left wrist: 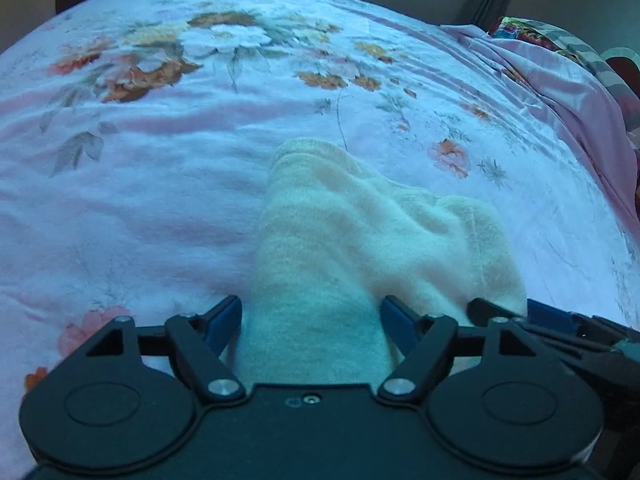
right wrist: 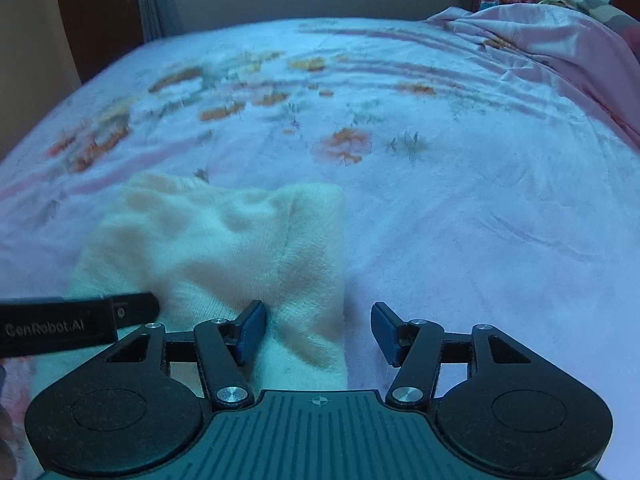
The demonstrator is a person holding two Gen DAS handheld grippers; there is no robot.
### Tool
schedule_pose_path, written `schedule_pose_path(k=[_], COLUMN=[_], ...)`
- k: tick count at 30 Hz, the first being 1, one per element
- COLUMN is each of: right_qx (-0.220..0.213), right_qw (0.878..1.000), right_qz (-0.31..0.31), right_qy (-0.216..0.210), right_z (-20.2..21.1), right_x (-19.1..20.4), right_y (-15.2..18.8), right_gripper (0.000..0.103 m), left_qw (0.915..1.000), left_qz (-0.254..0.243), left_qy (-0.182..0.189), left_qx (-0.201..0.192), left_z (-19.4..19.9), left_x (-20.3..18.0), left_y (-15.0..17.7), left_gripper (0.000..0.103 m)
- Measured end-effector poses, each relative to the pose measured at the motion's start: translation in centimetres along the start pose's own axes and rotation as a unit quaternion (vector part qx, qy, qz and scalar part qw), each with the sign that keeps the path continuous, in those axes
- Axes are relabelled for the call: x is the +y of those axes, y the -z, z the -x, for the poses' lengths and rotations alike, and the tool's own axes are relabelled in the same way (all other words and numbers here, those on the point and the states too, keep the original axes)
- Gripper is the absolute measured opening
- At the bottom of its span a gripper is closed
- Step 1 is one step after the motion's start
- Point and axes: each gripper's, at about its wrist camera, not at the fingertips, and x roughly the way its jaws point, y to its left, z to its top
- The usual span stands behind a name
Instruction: Fold small clothes
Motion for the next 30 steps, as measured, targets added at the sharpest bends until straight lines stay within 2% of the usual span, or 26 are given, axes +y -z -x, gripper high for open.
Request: schedule_pose_path(k=[3,4,6,7,8,11,14,17,23,30], right_qx=[-0.022,-0.028,-0.035,-0.036,-0.041,-0.057,-0.071,-0.094,-0.121,-0.15], right_qw=[0.999,0.999,0.998,0.998,0.998,0.996,0.995,0.993,0.99,0.987], right_qz=[-0.021,-0.025,-0.024,-0.027,-0.033,-0.037,-0.036,-0.022,-0.024,-0.024], right_qy=[-0.02,-0.03,-0.035,-0.038,-0.046,-0.052,-0.065,-0.061,-0.06,-0.058], right_z=[3.4,4.8,7.3,8.4,9.8,13.6,17.5,21.5,26.9,30.2], right_x=[-0.7,-0.9,-1.2,-1.4,-1.6,-2.1,-2.3,-2.2,-1.9,-1.3], right_y=[0.8,1.2,2.4,3.0,3.8,5.8,7.6,9.5,12.7,15.9], right_gripper=[0.057,0.057,0.067,0.08,0.086,0.086,0.088,0.103,0.103,0.103], left_qw=[0.9997,0.9994,0.999,0.9989,0.9988,0.9978,0.9956,0.9931,0.9917,0.9841], left_qz=[-0.012,-0.016,-0.02,-0.02,-0.022,-0.028,-0.041,-0.051,-0.049,-0.078], left_qy=[-0.001,-0.003,-0.008,-0.006,-0.007,-0.015,-0.02,-0.029,-0.036,-0.065], left_qx=[-0.022,-0.03,-0.04,-0.043,-0.044,-0.058,-0.082,-0.102,-0.114,-0.145], left_z=[3.3,4.5,6.9,8.0,9.2,12.8,16.6,19.7,23.4,26.3], left_x=[-0.3,-0.5,-0.8,-1.0,-1.1,-1.7,-2.5,-3.3,-4.6,-5.8], left_y=[1.0,1.5,2.7,3.2,3.8,5.6,7.3,8.9,12.1,15.5], left_gripper=[0.075,0.078,0.085,0.087,0.087,0.092,0.101,0.101,0.101,0.102])
